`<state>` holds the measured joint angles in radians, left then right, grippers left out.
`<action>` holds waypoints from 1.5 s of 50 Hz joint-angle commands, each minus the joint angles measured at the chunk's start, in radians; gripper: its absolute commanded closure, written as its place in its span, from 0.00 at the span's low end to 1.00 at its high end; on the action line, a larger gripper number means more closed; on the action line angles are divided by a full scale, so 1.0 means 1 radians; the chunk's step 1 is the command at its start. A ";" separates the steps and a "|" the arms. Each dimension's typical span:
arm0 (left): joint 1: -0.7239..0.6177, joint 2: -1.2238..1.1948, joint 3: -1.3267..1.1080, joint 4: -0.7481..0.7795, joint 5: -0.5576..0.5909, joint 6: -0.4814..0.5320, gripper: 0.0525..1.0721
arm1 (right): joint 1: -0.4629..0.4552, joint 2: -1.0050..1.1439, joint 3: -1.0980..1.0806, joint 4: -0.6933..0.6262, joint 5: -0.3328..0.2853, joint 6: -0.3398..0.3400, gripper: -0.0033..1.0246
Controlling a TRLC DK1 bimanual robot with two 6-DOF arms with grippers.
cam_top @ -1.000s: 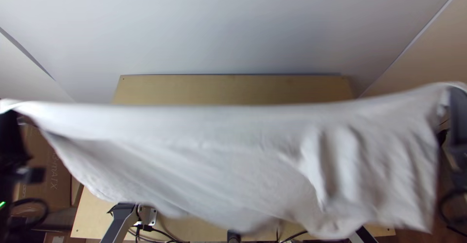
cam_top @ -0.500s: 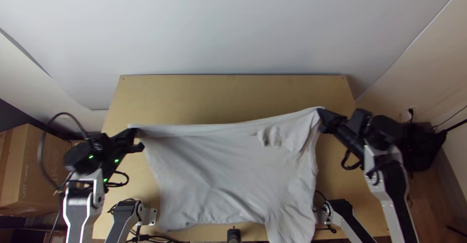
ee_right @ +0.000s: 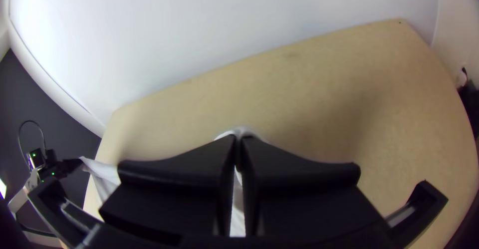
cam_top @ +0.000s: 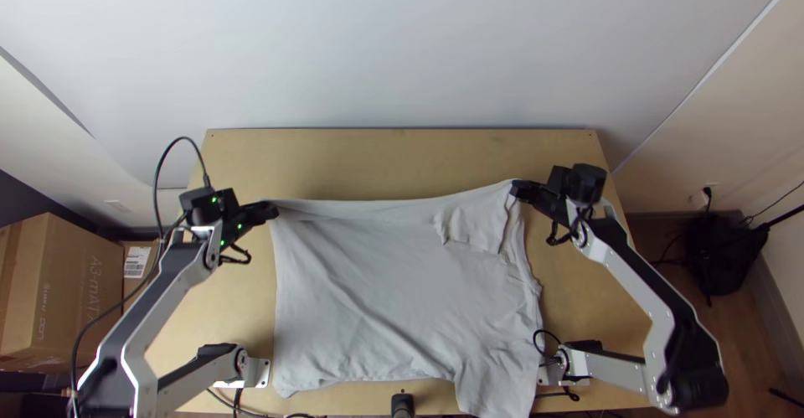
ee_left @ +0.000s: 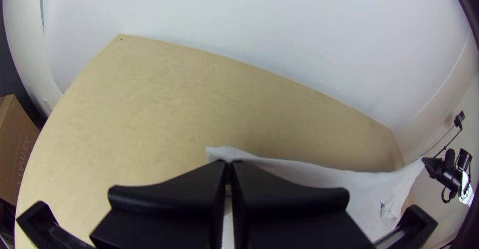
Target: Fold the t-shirt
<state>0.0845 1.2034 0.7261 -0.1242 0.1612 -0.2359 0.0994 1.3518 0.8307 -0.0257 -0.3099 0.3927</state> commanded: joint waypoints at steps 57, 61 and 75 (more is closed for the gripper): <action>-0.006 0.834 0.904 -0.256 0.092 -0.089 0.97 | -0.044 0.917 1.173 -0.507 -0.015 0.009 0.98; -0.009 0.821 0.892 -0.288 0.106 -0.091 0.97 | -0.044 0.899 1.171 -0.559 -0.029 0.006 0.98; -0.023 0.734 0.769 -0.281 0.127 -0.082 0.97 | -0.044 0.814 1.070 -0.681 -0.097 -0.046 0.98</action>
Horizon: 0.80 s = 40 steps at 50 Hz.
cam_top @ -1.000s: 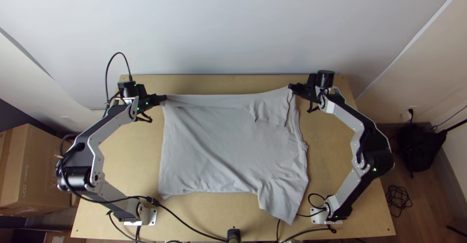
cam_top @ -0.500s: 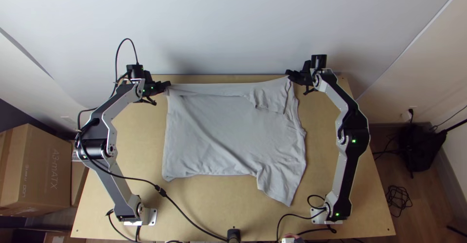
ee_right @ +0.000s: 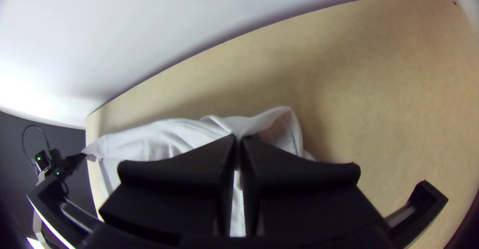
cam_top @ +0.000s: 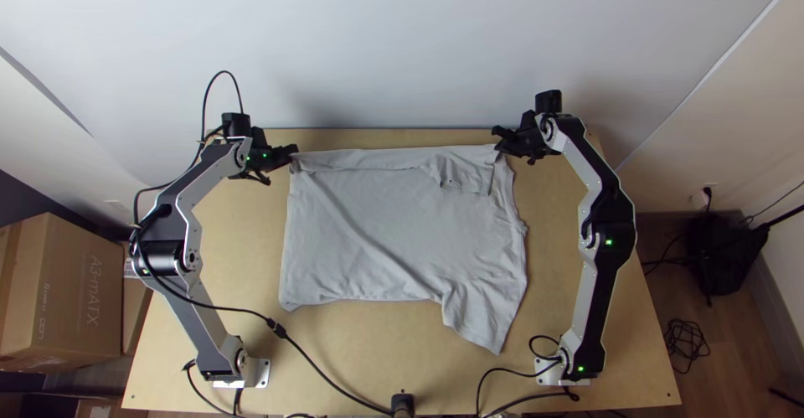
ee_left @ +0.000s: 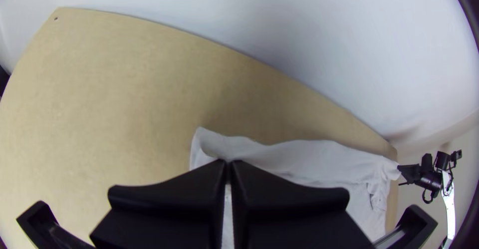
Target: Fold the t-shirt
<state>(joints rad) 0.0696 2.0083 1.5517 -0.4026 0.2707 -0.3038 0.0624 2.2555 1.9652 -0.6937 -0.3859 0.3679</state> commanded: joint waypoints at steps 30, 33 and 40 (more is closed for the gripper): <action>0.032 -0.161 -0.240 0.071 0.030 0.025 0.97 | -0.049 -0.260 -0.379 0.094 -0.025 -0.073 0.98; 0.036 -0.169 -0.255 0.081 0.032 0.028 0.97 | -0.053 -0.272 -0.401 0.097 -0.025 -0.076 0.98; 0.039 -0.192 -0.295 0.107 0.033 0.034 0.97 | -0.058 -0.303 -0.470 0.132 -0.024 -0.087 0.98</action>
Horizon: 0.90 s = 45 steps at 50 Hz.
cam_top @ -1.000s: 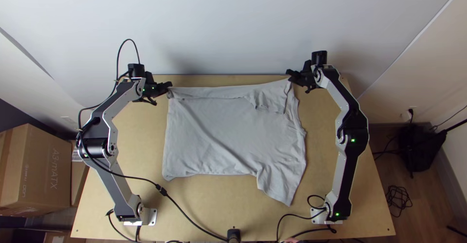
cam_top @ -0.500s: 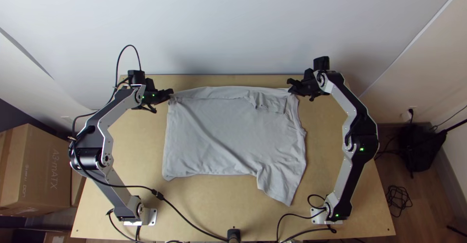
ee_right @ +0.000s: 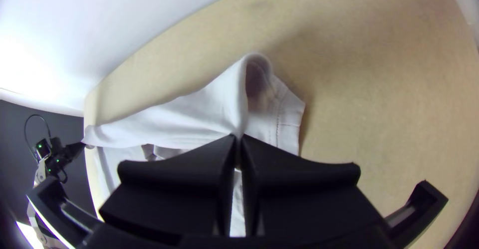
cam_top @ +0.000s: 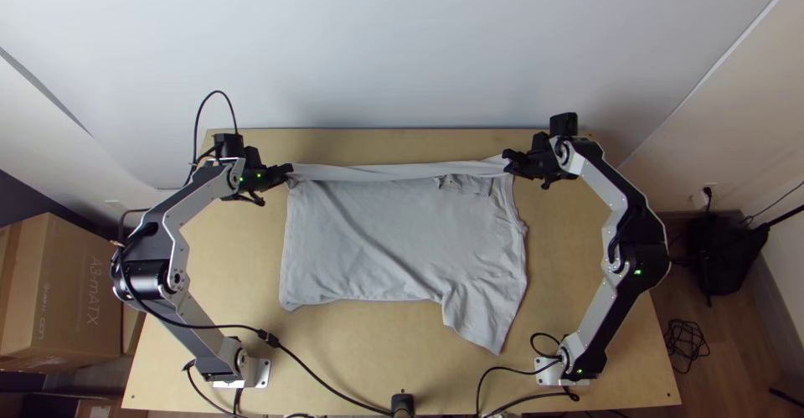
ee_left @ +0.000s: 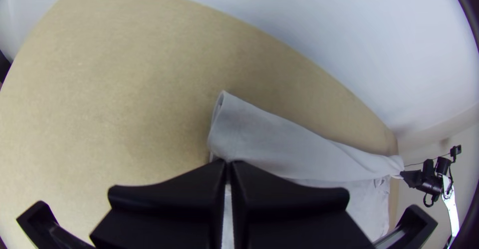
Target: Fold the t-shirt
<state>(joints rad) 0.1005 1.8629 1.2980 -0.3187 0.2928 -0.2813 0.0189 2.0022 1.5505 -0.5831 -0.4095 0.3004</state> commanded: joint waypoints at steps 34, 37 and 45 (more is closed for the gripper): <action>0.027 -0.122 -0.266 0.121 0.009 0.017 0.48 | -0.045 -0.141 -0.325 0.147 0.023 -0.035 0.75; 0.028 -0.130 -0.269 0.105 0.009 0.039 0.06 | -0.056 -0.163 -0.334 0.149 0.038 -0.035 0.25; 0.068 -0.222 -0.287 0.087 0.014 0.042 0.04 | -0.108 -0.287 -0.371 0.149 0.069 -0.027 0.09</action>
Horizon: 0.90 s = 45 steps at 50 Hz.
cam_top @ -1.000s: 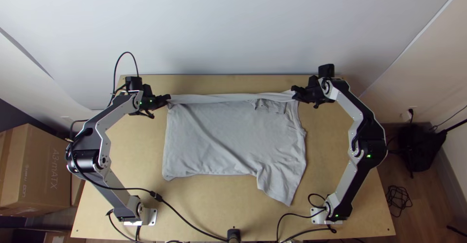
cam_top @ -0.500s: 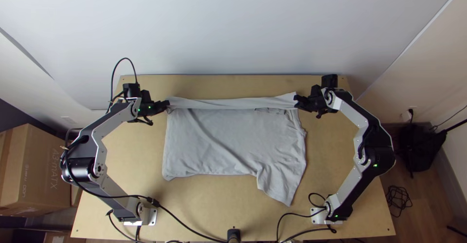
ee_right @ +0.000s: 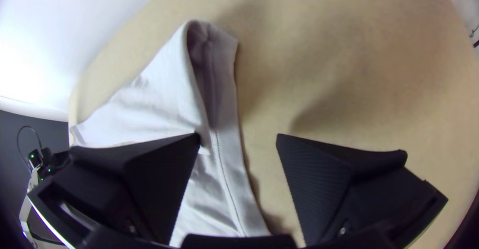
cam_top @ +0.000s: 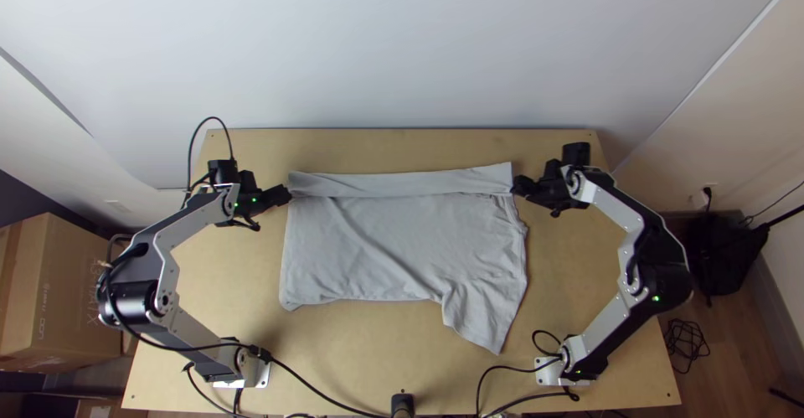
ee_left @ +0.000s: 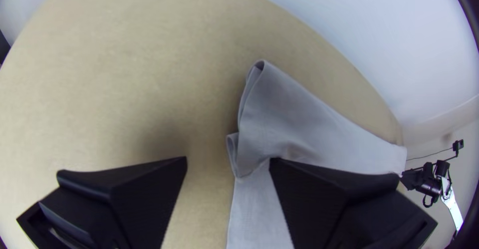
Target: Fold the t-shirt
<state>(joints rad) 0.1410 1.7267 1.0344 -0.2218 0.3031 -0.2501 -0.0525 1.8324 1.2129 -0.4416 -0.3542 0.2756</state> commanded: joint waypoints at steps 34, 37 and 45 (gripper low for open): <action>0.088 -0.523 0.150 -0.398 0.085 0.037 0.04 | -0.101 -0.706 -0.357 -0.655 -0.046 -0.070 0.04; 0.085 -0.541 0.159 -0.418 0.087 0.037 0.04 | -0.066 -0.754 -0.411 -0.686 -0.048 -0.064 0.04; 0.075 -0.584 0.161 -0.449 0.087 0.035 0.04 | 0.042 -0.771 -0.518 -0.743 -0.046 -0.026 0.15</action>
<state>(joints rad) 0.2245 1.1713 1.1732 -0.6472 0.3786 -0.2234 -0.0582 1.0630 0.7650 -1.1557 -0.3939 0.2310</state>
